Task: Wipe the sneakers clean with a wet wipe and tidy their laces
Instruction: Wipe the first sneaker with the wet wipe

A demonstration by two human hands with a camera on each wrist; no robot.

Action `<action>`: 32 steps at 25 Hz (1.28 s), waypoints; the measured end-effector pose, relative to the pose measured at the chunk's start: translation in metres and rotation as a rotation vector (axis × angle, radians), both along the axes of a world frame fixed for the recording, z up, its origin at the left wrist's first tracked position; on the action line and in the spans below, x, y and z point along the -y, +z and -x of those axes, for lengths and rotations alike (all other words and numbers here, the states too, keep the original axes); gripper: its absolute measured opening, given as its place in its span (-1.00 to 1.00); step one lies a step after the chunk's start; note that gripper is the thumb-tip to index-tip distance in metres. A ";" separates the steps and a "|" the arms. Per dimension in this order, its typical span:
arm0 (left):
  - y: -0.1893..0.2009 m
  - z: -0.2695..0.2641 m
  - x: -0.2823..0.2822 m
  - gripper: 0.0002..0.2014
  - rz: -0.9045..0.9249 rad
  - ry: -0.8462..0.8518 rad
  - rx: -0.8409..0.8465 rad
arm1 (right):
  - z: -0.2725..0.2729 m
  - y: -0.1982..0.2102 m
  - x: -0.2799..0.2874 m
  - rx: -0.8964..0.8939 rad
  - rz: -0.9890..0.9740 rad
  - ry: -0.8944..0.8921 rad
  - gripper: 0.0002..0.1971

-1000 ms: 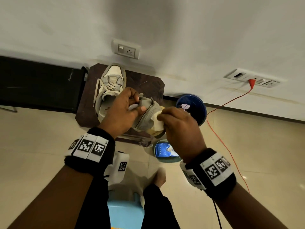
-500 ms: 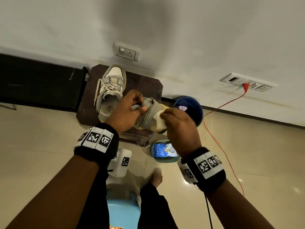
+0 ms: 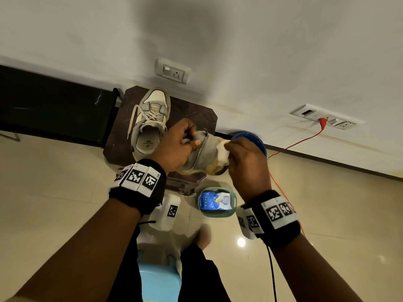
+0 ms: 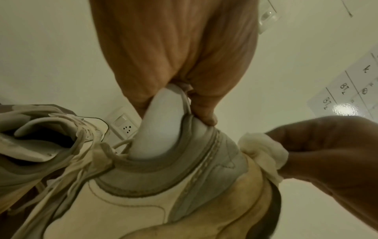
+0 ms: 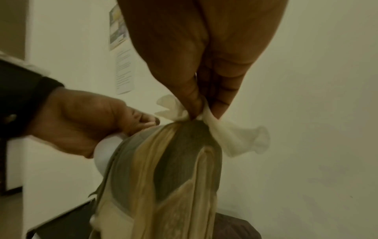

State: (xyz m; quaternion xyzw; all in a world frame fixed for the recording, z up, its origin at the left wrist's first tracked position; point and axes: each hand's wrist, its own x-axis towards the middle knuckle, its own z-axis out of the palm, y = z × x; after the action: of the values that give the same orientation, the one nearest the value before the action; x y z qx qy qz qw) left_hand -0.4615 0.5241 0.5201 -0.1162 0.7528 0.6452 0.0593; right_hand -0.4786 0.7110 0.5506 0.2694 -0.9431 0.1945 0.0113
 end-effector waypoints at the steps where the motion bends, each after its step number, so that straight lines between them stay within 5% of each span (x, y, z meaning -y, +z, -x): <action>1: 0.000 0.000 -0.001 -0.69 0.004 -0.019 0.000 | 0.005 0.001 0.001 0.007 0.006 -0.022 -0.75; 8: 0.004 0.011 0.004 -0.83 0.037 0.020 0.015 | -0.018 -0.003 0.005 -0.051 -0.053 0.158 -0.78; 15: 0.001 0.021 0.007 -0.90 0.125 -0.106 -0.014 | 0.022 -0.003 0.010 -0.024 -0.027 0.005 -0.76; 22: -0.004 0.031 0.005 -0.87 0.137 0.005 0.006 | -0.004 -0.006 0.003 -0.127 -0.087 0.214 -0.85; 28: -0.004 0.034 -0.010 -0.85 0.074 -0.109 0.013 | 0.029 -0.004 -0.002 -0.047 -0.018 0.019 -0.74; 32: -0.005 0.033 -0.019 -0.85 0.035 -0.035 0.010 | -0.002 -0.009 0.003 -0.047 -0.107 0.233 -0.80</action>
State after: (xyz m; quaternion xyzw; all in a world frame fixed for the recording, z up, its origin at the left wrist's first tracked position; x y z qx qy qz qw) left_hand -0.4945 0.5436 0.5147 -0.1073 0.7656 0.6302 0.0722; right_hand -0.4762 0.7081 0.5415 0.3816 -0.9140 0.1375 -0.0038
